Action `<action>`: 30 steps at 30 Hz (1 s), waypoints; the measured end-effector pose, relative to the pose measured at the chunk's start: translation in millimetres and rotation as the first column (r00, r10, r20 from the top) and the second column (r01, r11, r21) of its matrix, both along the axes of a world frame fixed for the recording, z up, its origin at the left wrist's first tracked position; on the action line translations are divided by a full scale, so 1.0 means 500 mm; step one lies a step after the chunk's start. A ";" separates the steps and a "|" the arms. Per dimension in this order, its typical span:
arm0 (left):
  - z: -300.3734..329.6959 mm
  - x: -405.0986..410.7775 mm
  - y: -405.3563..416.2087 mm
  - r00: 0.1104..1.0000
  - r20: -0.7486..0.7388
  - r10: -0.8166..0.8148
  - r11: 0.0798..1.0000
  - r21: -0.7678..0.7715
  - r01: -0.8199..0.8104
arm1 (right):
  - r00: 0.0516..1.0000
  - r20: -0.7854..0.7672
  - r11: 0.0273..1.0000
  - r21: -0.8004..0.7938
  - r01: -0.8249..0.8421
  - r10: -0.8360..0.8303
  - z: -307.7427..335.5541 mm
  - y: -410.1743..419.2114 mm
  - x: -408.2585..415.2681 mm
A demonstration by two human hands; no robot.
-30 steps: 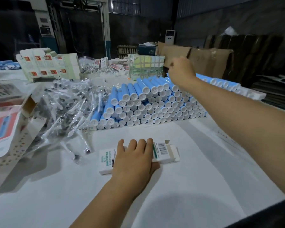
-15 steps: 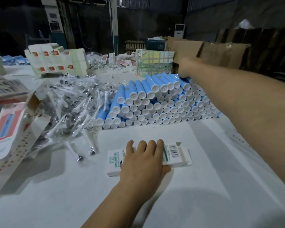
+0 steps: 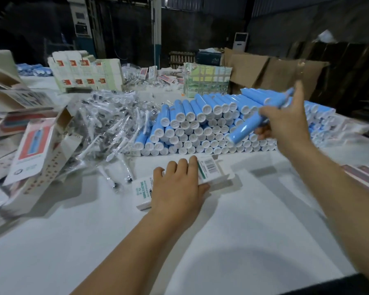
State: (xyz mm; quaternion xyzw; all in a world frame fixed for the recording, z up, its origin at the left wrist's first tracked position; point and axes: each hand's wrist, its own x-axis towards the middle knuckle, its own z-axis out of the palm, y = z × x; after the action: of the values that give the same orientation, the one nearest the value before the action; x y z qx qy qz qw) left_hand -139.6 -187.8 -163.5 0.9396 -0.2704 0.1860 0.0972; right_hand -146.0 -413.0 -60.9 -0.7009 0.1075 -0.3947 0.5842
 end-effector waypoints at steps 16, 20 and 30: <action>0.016 -0.009 0.016 0.999 -0.043 0.032 0.999 -0.007 -0.032 | 0.984 -0.155 0.982 0.180 -0.063 0.092 -0.191 0.130 -0.056; 0.010 -0.016 0.019 0.999 -0.045 0.011 1.000 0.016 -0.011 | 0.994 -0.100 0.996 0.086 -0.030 0.039 -0.146 0.135 -0.047; -0.003 -0.011 0.015 0.994 -0.080 -0.069 0.983 0.167 0.081 | 0.830 -0.508 0.575 -0.617 -0.538 0.232 -0.073 0.393 0.118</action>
State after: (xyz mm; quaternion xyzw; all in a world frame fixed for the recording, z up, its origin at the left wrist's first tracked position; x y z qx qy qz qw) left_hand -145.2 -180.4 -164.9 0.9398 -0.3168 0.1239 0.0337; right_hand -87.1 -216.3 -97.2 -0.9423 -0.1113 -0.1233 0.2906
